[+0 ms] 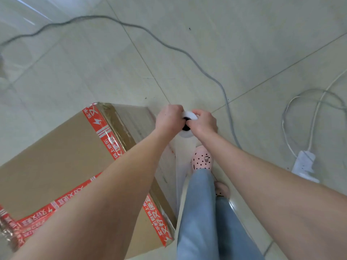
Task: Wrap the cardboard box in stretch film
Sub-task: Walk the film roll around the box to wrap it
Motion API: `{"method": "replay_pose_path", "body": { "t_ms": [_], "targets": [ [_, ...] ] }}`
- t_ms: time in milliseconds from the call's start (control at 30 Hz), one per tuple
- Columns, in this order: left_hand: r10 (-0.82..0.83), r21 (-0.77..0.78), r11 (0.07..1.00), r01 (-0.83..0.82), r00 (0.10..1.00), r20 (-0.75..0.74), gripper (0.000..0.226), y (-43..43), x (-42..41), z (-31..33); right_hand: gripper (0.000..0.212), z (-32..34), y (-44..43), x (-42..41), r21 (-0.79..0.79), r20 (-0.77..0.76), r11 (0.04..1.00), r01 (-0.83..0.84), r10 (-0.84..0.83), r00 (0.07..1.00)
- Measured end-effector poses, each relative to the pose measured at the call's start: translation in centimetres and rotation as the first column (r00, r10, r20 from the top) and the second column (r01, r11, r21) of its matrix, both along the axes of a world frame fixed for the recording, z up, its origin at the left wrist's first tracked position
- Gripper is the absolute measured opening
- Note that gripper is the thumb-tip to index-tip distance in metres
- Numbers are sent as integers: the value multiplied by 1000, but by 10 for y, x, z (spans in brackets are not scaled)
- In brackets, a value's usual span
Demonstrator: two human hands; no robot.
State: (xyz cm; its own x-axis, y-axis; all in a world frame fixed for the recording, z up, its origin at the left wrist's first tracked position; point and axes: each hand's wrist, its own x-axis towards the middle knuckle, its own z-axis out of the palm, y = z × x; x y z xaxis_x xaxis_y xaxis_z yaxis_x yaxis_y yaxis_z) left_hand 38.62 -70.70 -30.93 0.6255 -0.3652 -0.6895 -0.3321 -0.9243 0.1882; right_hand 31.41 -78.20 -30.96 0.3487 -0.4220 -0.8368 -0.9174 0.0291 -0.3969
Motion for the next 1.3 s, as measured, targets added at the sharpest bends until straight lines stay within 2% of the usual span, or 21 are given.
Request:
{"method": "replay_pose_path", "body": {
  "t_ms": [67, 133, 233, 300, 367, 433, 500, 667, 767, 900, 1067, 1133, 1200, 1233, 1267, 1300],
  "targets": [
    [137, -6, 991, -137, 990, -12, 8, 6, 8, -2, 44, 0, 2, 10, -48, 30, 998, 27, -26, 999],
    [296, -9, 955, -296, 955, -17, 14, 12, 16, -3, 45, 0, 4, 21, -81, 65, 995, 53, -48, 997],
    [497, 4, 867, -497, 867, -26, 25, 22, 27, -1, 47, 2, 12, 41, -11, 23, 998, 69, -68, 997],
    [551, 36, 834, -550, 834, -22, 29, 28, 32, -1, 48, 2, 18, 54, 68, -17, 989, 132, -132, 991],
    [525, 86, 849, -521, 850, -38, 28, 30, 37, -2, 48, 3, 21, 64, 84, -24, 983, 163, -161, 987],
    [411, 108, 908, -406, 911, -32, 22, 29, 46, -2, 44, 2, 22, 70, 72, -28, 986, 151, -149, 988],
    [291, 44, 956, -290, 957, -10, 17, 26, 57, -1, 41, 0, 22, 72, 64, -26, 990, 127, -126, 992],
    [26, -44, 999, -23, 998, 61, 31, 20, 73, -3, 40, 0, 19, 79, 55, -31, 997, 51, -49, 998],
    [40, -30, 999, -38, 997, 65, 25, 19, 83, -4, 34, 2, 13, 89, 35, -28, 998, -52, 53, 998],
    [200, -53, 979, -197, 978, 56, 21, 19, 86, -4, 24, 7, 1, 101, -12, -26, 977, -211, 211, 977],
    [520, -67, 853, -517, 854, 28, 10, 19, 92, 2, 36, 15, -6, 125, -105, 30, 939, -327, 332, 943],
    [670, -77, 741, -667, 742, 9, 13, 19, 94, 1, 34, 14, -6, 140, -133, 81, 931, -339, 351, 933],
    [816, -80, 573, -816, 576, -34, 19, 20, 95, 1, 33, 12, -3, 153, -139, 110, 924, -356, 372, 922],
    [853, -61, 519, -853, 522, -32, 23, 22, 97, 2, 33, 10, -2, 158, -131, 108, 919, -372, 386, 916],
    [851, -24, 525, -851, 525, -16, 28, 25, 99, 3, 32, 9, -1, 161, -109, 95, 916, -387, 397, 913],
    [812, 21, 584, -812, 584, 14, 32, 27, 101, 4, 32, 7, 0, 163, -77, 77, 915, -396, 401, 913]
  ]
}}
